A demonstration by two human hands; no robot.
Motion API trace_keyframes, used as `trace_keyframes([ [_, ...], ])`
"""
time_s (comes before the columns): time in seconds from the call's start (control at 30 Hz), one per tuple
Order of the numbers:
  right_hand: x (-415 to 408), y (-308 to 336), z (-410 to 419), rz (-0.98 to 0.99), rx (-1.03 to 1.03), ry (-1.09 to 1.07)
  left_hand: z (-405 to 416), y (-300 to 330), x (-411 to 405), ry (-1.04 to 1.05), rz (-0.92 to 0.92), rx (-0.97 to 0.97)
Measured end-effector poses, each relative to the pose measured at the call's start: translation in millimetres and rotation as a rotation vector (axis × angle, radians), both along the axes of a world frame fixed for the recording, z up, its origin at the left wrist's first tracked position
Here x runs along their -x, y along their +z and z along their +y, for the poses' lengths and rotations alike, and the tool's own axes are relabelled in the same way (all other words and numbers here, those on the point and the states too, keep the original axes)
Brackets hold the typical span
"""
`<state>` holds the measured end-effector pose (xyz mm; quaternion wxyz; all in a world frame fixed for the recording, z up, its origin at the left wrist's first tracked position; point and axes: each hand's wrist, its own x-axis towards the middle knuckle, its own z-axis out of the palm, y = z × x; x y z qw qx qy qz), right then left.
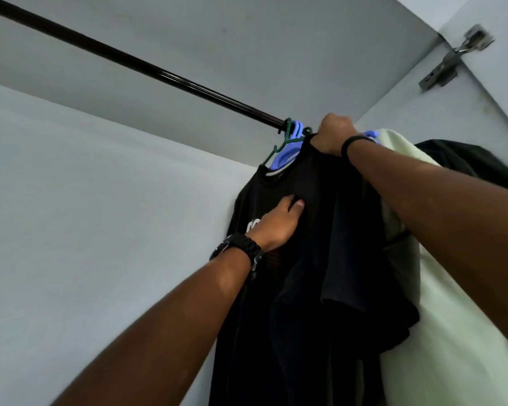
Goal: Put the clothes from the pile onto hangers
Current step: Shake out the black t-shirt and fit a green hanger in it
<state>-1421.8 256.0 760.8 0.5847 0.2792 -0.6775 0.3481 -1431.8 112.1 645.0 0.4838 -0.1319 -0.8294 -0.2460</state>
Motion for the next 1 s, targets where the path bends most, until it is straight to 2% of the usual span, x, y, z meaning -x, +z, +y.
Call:
trace_keyframes([
  [0.1, 12, -21, 15, -0.083, 0.036, 0.144, 10, 2, -3, -0.071, 0.032, -0.053],
  [0.2, 17, -40, 36, -0.202, 0.086, 0.386, 26, -4, -13, -0.131, 0.0, -0.075],
  [0.3, 9, -57, 62, -0.196, 0.156, 0.606, 48, -10, -27, -0.188, 0.006, -0.106],
  [0.37, 6, -69, 75, -0.215, 0.119, 0.643, 60, -13, -35, -0.176, 0.013, -0.128],
  [0.53, -8, -111, 103, -0.358, -0.116, 0.554, 100, -38, -59, -0.086, -0.081, -0.155],
  [0.77, -45, -226, 132, -0.194, 0.044, 0.506, 162, -120, -108, -0.069, -0.103, -0.338],
  [0.87, -66, -283, 139, -0.208, 0.119, 0.664, 188, -164, -140, -0.012, -0.084, -0.409],
  [1.0, -103, -353, 153, -0.369, 0.128, 0.918, 229, -227, -193, 0.055, -0.033, -0.521],
])
